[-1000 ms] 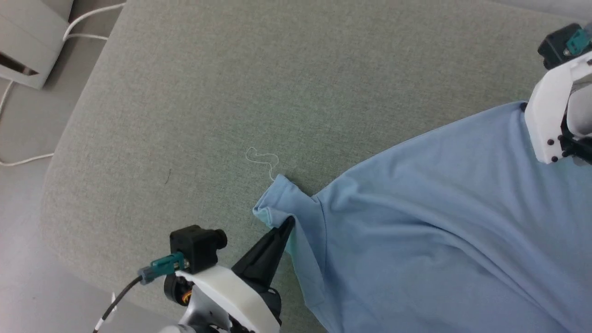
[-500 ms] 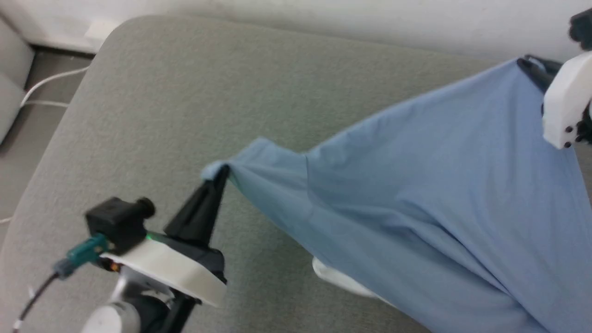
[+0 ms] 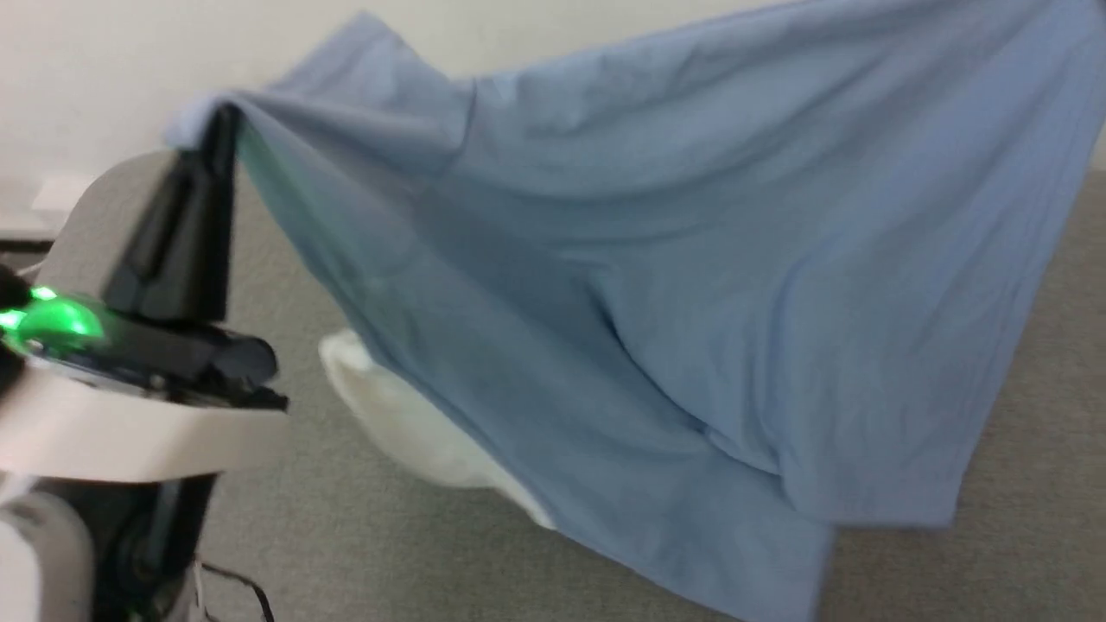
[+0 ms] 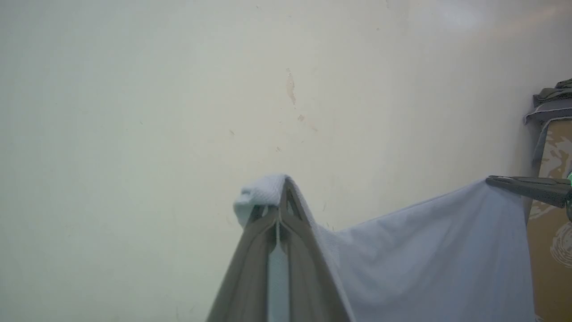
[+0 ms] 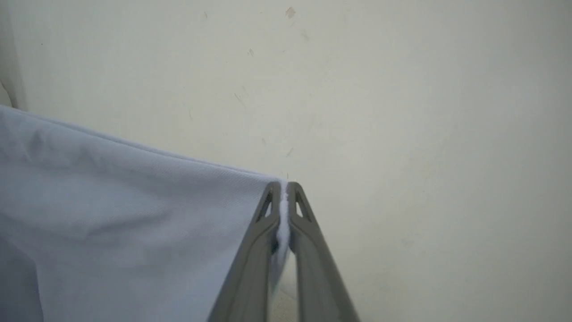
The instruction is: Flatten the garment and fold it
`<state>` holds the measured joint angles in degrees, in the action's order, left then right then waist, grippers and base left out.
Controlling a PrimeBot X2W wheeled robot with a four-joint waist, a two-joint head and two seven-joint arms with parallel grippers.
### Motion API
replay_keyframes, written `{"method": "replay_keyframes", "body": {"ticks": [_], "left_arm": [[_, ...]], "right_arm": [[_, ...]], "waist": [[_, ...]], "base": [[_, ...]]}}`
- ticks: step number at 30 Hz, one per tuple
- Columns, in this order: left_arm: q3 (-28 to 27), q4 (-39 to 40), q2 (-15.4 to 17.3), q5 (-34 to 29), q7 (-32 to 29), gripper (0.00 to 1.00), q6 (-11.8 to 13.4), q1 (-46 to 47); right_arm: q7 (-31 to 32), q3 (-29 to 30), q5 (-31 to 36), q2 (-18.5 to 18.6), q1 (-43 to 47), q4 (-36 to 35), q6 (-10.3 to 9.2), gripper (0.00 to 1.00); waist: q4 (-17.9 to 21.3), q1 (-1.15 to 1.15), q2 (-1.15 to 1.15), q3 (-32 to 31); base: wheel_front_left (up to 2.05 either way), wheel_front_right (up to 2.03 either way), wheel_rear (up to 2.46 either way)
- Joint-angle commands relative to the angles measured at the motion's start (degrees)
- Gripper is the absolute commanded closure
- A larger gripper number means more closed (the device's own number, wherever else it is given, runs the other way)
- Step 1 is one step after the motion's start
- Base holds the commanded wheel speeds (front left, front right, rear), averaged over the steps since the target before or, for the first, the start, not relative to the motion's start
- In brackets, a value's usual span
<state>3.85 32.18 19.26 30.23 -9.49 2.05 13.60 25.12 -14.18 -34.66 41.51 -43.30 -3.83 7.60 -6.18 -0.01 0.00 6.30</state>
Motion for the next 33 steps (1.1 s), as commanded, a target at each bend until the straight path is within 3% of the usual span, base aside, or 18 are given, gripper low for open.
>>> {"method": "replay_keyframes", "body": {"ticks": [1,8,16,27,33], "left_arm": [[-1.26,1.5,0.42,0.26,0.59,1.0,0.44,2.84],[-5.67,4.39,1.01,2.09,1.39,1.0,1.45,13.38],[-8.02,0.95,4.5,2.09,0.23,1.0,1.1,27.1],[-4.95,-16.11,9.01,1.42,-1.08,1.0,-2.99,49.4],[-1.77,-29.32,9.72,-1.58,2.55,1.0,-5.56,61.21]], "right_arm": [[-0.1,1.66,0.32,-0.32,1.16,-2.28,-0.11,1.0],[2.03,7.04,0.27,-2.54,1.41,-9.55,-0.11,1.0],[3.47,9.49,0.23,-2.99,-2.28,-12.04,-0.11,1.0],[-3.65,3.83,2.23,-2.44,-17.63,-1.5,-0.11,1.0],[-9.11,-0.64,3.11,-5.21,-29.33,9.24,-0.11,1.0]], "waist": [[3.59,0.01,0.0,-3.0],[6.02,0.01,0.0,-2.68],[8.43,0.01,0.0,1.67],[10.07,0.01,0.0,14.17],[10.13,0.01,0.0,20.69]], "base": [[0.0,0.0,0.0],[0.0,0.0,0.0],[0.0,0.0,0.0],[0.0,0.0,0.0],[0.0,0.0,0.0]]}}
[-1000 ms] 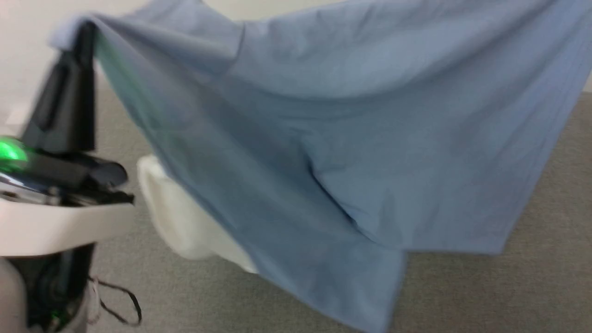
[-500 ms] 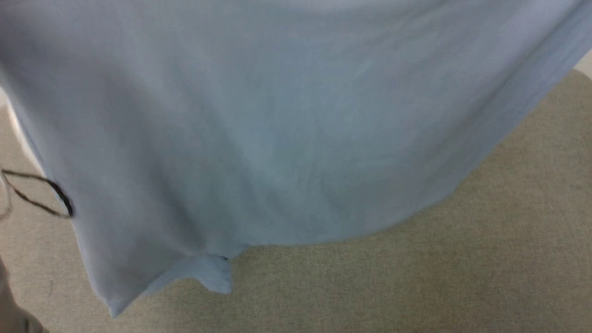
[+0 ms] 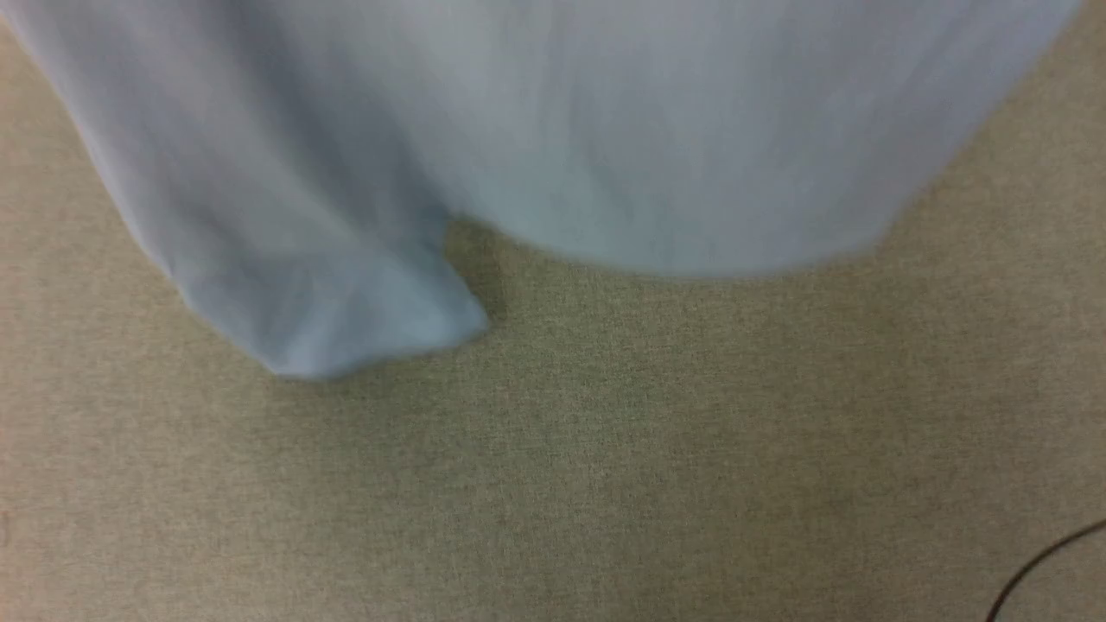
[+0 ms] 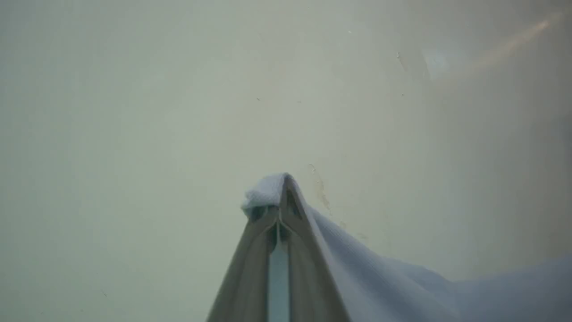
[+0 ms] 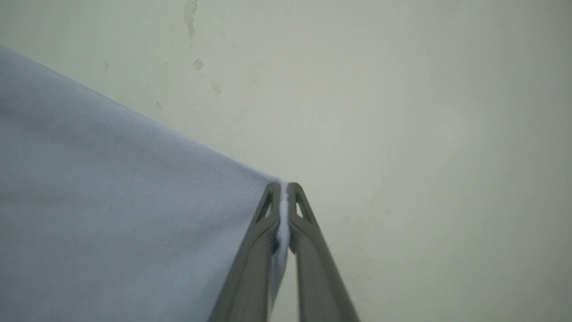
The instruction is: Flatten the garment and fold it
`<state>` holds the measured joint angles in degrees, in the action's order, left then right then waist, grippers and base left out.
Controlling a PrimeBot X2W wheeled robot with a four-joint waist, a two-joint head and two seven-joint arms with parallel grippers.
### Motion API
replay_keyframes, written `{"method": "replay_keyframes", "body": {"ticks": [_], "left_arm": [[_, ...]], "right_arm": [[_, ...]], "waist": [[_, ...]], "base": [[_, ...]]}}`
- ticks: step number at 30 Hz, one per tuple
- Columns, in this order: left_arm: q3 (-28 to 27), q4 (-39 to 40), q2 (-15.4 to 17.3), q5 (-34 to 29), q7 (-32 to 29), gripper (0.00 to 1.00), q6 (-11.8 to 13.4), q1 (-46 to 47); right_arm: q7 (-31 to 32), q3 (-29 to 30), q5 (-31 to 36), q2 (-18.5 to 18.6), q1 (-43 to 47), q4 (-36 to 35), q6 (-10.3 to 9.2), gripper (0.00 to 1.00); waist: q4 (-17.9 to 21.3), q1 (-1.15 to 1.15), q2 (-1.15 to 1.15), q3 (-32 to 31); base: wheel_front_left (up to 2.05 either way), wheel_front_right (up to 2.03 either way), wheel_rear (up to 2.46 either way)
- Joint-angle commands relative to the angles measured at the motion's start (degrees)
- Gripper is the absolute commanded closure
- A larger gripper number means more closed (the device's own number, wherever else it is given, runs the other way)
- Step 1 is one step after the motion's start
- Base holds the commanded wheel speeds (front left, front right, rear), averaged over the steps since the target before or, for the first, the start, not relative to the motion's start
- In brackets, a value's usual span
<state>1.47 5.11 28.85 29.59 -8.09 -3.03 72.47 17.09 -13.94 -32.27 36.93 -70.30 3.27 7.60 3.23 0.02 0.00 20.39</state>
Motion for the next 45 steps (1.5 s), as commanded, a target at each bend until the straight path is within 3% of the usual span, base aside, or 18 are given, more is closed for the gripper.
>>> {"method": "replay_keyframes", "body": {"ticks": [1,14,21,27,35,40,45], "left_arm": [[0.96,-4.47,-0.01,-1.34,2.06,1.0,-0.69,4.3],[2.59,-25.22,-2.61,-5.55,16.22,1.0,-1.03,23.8],[5.23,-32.64,-4.49,-5.63,19.79,1.0,-2.42,23.56],[6.08,-33.57,-6.57,-3.74,21.11,1.0,-2.73,11.89],[6.77,-27.92,-10.3,-0.68,20.89,1.0,-0.73,-14.02],[8.74,-21.94,-10.21,0.03,17.53,1.0,0.54,-30.88],[8.98,-14.33,-7.92,1.54,11.93,1.0,2.93,-47.27]], "right_arm": [[-1.87,-1.85,1.37,-1.03,-4.2,4.07,-0.11,1.0],[-14.57,-6.77,6.52,-8.29,-20.57,24.9,-0.11,1.0],[-19.69,-9.82,6.18,-10.8,-20.69,31.08,-0.11,1.0],[-23.28,-13.79,4.81,-11.95,-13.85,34.27,-0.11,1.0],[-26.99,-18.69,1.23,-10.9,1.7,34.97,-0.11,1.0],[-27.94,-20.55,-2.1,-8.8,13.62,32.54,-0.11,1.0],[-27.38,-21.35,-5.22,-6.05,25.34,28.19,-0.11,1.0]], "waist": [[0.73,-0.02,0.0,7.49],[0.53,-0.02,0.0,13.85],[-0.09,-0.02,0.0,14.98],[-1.1,-0.02,0.0,12.6],[-3.23,-0.02,0.0,4.21],[-4.35,-0.02,0.0,-2.06],[-4.9,-0.02,0.0,-8.45]], "base": [[0.0,0.0,0.0],[0.0,0.0,0.0],[0.0,0.0,0.0],[0.0,0.0,0.0],[0.0,0.0,0.0],[0.0,0.0,0.0],[0.0,0.0,0.0]]}}
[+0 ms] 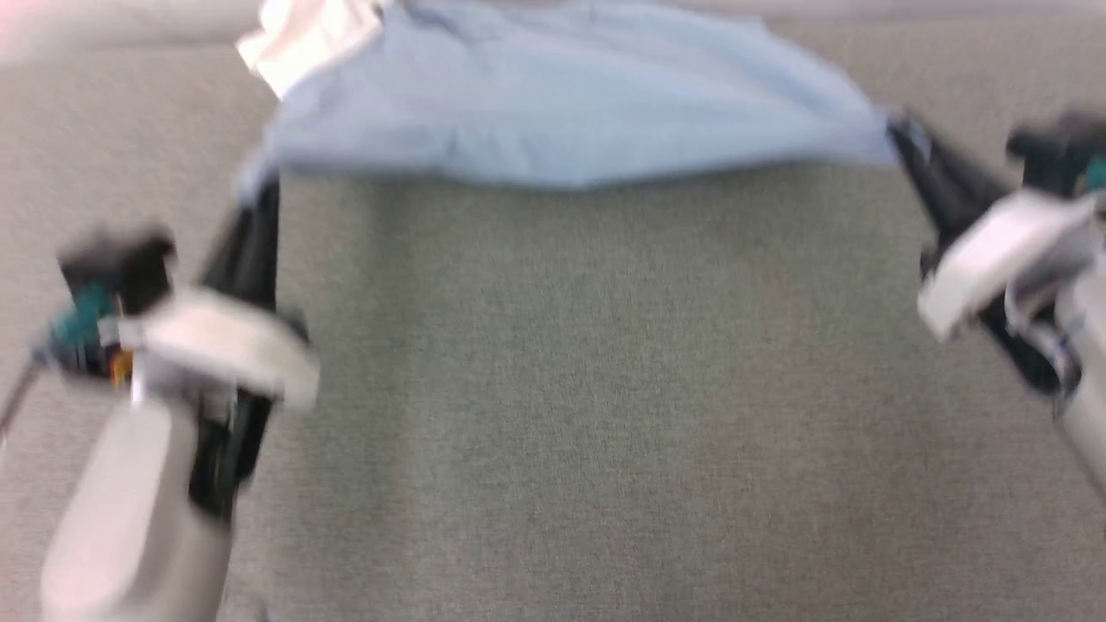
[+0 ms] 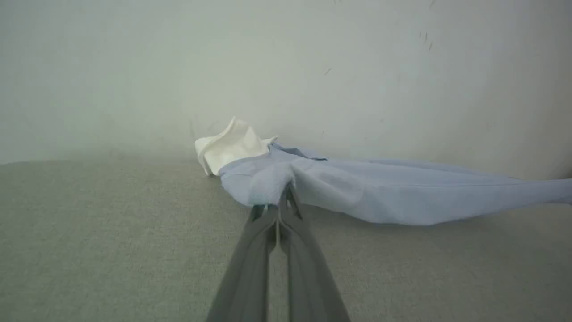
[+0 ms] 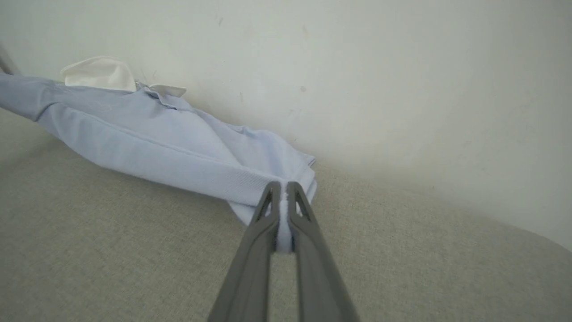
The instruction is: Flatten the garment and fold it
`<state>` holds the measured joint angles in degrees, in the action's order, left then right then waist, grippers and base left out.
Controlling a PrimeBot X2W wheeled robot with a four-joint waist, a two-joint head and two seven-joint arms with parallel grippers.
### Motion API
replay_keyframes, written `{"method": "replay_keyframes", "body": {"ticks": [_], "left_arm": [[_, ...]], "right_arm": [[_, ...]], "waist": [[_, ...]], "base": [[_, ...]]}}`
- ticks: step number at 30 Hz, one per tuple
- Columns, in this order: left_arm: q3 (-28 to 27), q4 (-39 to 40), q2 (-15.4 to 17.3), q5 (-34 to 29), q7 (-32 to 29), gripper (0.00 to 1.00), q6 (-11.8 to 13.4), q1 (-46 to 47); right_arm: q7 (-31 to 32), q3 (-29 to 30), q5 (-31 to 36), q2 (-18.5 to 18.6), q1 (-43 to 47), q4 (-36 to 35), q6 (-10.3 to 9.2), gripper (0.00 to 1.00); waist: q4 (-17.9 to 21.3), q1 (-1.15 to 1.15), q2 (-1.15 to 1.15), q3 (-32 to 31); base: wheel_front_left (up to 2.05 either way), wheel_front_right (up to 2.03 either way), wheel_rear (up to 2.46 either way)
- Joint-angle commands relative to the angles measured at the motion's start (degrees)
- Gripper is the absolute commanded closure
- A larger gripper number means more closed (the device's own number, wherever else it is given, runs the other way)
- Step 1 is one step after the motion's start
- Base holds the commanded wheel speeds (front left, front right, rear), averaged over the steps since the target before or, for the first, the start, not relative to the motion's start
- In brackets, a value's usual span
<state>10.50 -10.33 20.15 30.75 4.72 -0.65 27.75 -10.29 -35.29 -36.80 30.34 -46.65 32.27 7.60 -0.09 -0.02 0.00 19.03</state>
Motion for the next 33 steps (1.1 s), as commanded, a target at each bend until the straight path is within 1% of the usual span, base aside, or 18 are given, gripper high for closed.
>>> {"method": "replay_keyframes", "body": {"ticks": [1,6,10,14,16,20,24,27,30,33], "left_arm": [[-0.14,2.74,1.44,0.78,-2.36,1.0,1.16,-5.87],[-0.96,11.97,5.17,3.43,-10.38,1.0,3.79,-21.32],[-1.42,19.19,7.95,6.18,-17.37,1.0,5.51,-31.37],[-3.09,26.01,9.62,11.59,-23.57,1.0,6.66,-39.26],[-3.17,29.15,10.78,14.17,-27.16,1.0,6.79,-42.73],[-2.53,34.0,13.44,17.24,-33.15,1.0,7.08,-48.38],[-2.44,36.45,15.53,19.06,-37.39,1.0,8.23,-52.78],[-2.58,38.09,16.15,20.77,-39.6,1.0,9.11,-55.16],[-2.67,39.35,17.03,22.18,-41.87,1.0,9.95,-57.19],[-2.85,40.46,17.77,23.37,-43.4,1.0,10.28,-58.76]], "right_arm": [[0.27,-0.06,-1.26,1.06,3.89,-1.85,-0.11,1.0],[2.15,0.58,-3.02,4.71,13.66,-7.78,-0.11,1.0],[4.81,2.31,-4.58,6.76,20.36,-12.67,-0.11,1.0],[9.25,4.5,-5.78,8.46,26.67,-16.9,-0.11,1.0],[12.33,6.06,-6.54,9.37,29.81,-18.69,-0.11,1.0],[19.32,10.11,-7.93,11.02,36.2,-21.88,-0.11,1.0],[26.8,13.98,-10.11,11.61,42.72,-25.79,-0.11,1.0],[31.71,17.06,-10.75,12.12,47.28,-28.86,-0.11,1.0],[37.1,20.67,-10.77,11.69,51.99,-30.48,-0.11,1.0],[42.54,24.18,-10.94,10.0,56.26,-32.76,-0.11,1.0]], "waist": [[-1.64,0.02,0.0,-8.24],[-2.29,0.02,0.0,-12.67],[-3.03,0.02,0.0,-15.13],[-3.8,0.02,0.0,-17.01],[-4.22,0.02,0.0,-17.9],[-4.73,0.02,0.0,-19.37],[-4.87,0.02,0.0,-20.24],[-4.94,0.02,0.0,-20.43],[-5.0,0.02,0.0,-21.1],[-5.05,0.02,0.0,-21.7]], "base": [[0.0,0.0,0.0],[0.0,0.0,0.0],[0.0,0.0,0.0],[0.0,0.0,0.0],[0.0,0.0,0.0],[0.0,0.0,0.0],[0.0,0.0,0.0],[0.0,0.0,0.0],[0.0,0.0,0.0],[0.0,0.0,0.0]]}}
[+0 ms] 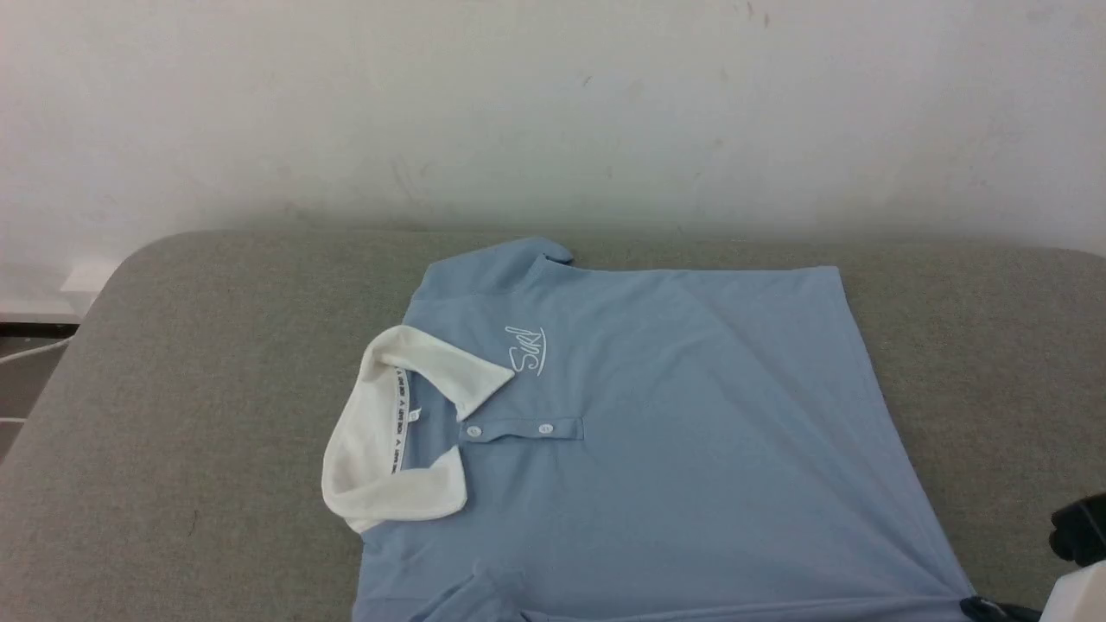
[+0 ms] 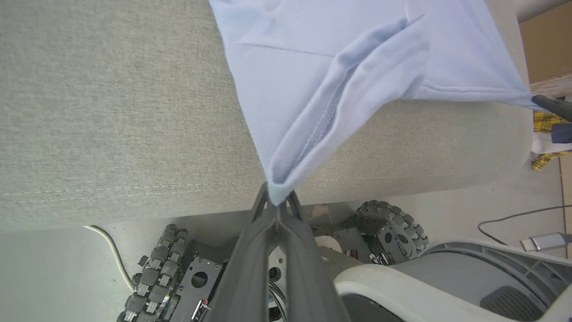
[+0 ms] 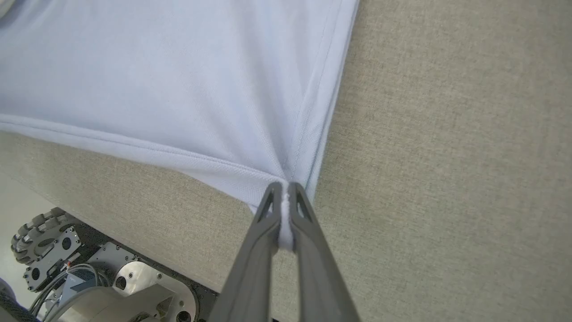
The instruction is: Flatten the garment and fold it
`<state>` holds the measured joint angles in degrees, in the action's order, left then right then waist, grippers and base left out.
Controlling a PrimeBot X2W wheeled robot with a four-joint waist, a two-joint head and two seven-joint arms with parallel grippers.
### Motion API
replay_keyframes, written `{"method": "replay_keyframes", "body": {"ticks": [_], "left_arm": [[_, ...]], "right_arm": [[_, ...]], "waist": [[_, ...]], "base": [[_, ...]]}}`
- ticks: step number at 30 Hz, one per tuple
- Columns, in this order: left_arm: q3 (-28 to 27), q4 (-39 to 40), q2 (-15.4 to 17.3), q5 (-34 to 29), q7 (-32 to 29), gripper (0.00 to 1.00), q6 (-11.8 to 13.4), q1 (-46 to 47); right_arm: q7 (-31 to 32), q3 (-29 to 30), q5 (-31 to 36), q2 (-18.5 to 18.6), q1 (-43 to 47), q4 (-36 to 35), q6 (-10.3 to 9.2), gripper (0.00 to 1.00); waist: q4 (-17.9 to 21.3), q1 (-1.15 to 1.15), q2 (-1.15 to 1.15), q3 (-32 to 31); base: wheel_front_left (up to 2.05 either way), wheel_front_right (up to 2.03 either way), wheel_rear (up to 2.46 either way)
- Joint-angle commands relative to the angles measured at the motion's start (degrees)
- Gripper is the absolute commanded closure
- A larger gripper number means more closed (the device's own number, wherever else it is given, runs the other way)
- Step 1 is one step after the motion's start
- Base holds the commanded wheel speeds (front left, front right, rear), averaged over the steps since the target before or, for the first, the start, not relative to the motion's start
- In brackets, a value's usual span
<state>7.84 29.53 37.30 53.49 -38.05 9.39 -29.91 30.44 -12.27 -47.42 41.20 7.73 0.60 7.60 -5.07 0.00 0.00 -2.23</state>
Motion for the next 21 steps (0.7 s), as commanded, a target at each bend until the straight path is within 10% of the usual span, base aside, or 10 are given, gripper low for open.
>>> {"method": "replay_keyframes", "body": {"ticks": [1,21], "left_arm": [[-0.18,0.95,0.78,1.22,-1.16,1.0,0.19,-1.54],[-0.5,-3.35,-7.81,-7.67,16.62,1.0,-5.23,24.17]], "right_arm": [[3.41,2.37,-0.23,-1.49,3.1,-2.03,-0.11,1.0],[-1.85,11.17,8.88,-8.33,-7.02,-10.49,-0.11,1.0]], "waist": [[-0.08,0.0,0.0,-0.56],[0.88,0.0,0.0,8.88]], "base": [[0.0,0.0,0.0],[0.0,0.0,0.0]]}}
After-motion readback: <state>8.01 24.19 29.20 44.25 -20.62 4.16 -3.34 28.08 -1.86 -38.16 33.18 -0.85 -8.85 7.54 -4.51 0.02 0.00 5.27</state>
